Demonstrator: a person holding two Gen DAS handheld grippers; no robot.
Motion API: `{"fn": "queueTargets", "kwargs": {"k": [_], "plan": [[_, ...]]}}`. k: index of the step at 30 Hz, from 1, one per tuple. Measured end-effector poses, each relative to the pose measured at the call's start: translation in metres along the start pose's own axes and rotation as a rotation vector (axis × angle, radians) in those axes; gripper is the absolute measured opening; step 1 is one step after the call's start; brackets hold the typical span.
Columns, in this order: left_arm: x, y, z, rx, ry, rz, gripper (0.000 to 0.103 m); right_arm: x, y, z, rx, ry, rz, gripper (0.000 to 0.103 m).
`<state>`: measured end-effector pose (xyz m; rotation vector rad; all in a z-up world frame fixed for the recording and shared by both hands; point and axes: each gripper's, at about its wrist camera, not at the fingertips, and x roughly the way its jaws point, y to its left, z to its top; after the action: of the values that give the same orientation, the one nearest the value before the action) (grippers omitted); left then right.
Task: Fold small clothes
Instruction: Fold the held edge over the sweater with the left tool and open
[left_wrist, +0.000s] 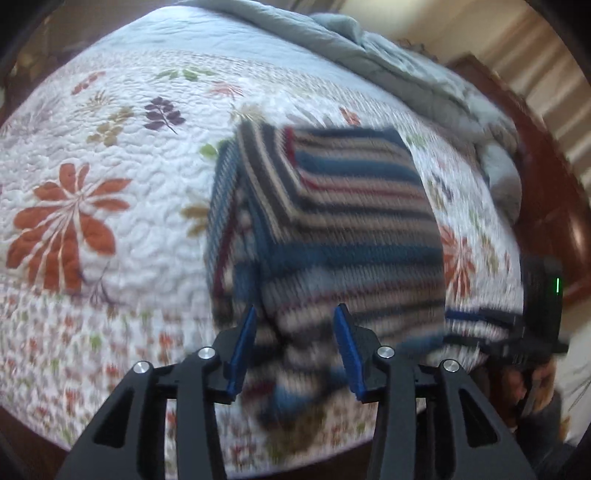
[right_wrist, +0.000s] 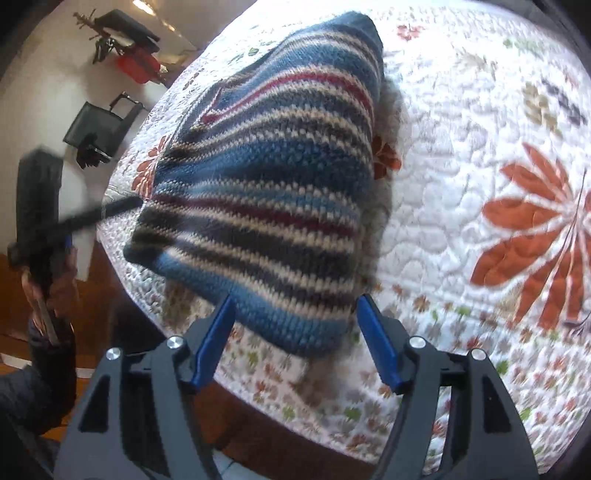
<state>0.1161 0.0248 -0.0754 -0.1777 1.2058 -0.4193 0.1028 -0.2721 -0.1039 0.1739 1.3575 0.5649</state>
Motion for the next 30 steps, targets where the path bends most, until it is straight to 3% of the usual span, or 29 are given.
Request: {"fn": "queueTargets", "kwargs": {"k": [1,3,5,6,8,14,21,24,25,27,28,30], "plan": [[0.000,-0.003,-0.005,0.016,0.005,0.011,0.044,0.002,-0.003,-0.001,0.015,0.007,0.020,0.068],[0.006,-0.009,-0.014,0.038,0.013,0.033,0.044,0.008,-0.009,-0.003,0.053,0.024,0.047,0.058],[0.018,-0.005,-0.019,0.035,0.053,0.061,0.040,0.011,-0.012,-0.004,0.066,0.026,0.048,0.042],[0.023,-0.001,-0.022,0.026,0.068,0.064,0.029,0.012,-0.011,-0.003,0.069,0.025,0.051,0.035],[0.028,0.008,-0.023,-0.008,0.084,0.067,0.022,0.007,-0.009,-0.003,0.071,0.014,0.081,0.024],[0.028,0.025,-0.025,-0.058,0.086,0.050,0.018,0.002,-0.009,-0.013,0.031,0.016,0.029,0.019],[0.039,0.028,-0.024,-0.055,0.106,0.058,0.019,0.019,-0.012,-0.009,0.022,0.058,0.000,0.021],[0.023,0.022,-0.017,-0.046,0.099,0.048,0.027,0.003,-0.010,-0.004,0.013,0.050,0.032,0.032],[0.016,0.021,-0.013,-0.044,0.090,0.050,0.037,-0.004,-0.008,-0.001,0.006,0.037,0.037,0.034],[0.000,0.021,0.000,-0.027,0.045,0.076,0.054,-0.021,-0.003,0.009,-0.002,-0.004,0.052,0.049],[-0.006,0.020,0.008,-0.017,0.013,0.089,0.055,-0.029,-0.003,0.016,0.000,-0.025,0.058,0.061],[-0.009,0.021,0.023,-0.010,-0.013,0.120,0.055,-0.043,-0.002,0.033,-0.015,-0.069,0.048,0.064]]}}
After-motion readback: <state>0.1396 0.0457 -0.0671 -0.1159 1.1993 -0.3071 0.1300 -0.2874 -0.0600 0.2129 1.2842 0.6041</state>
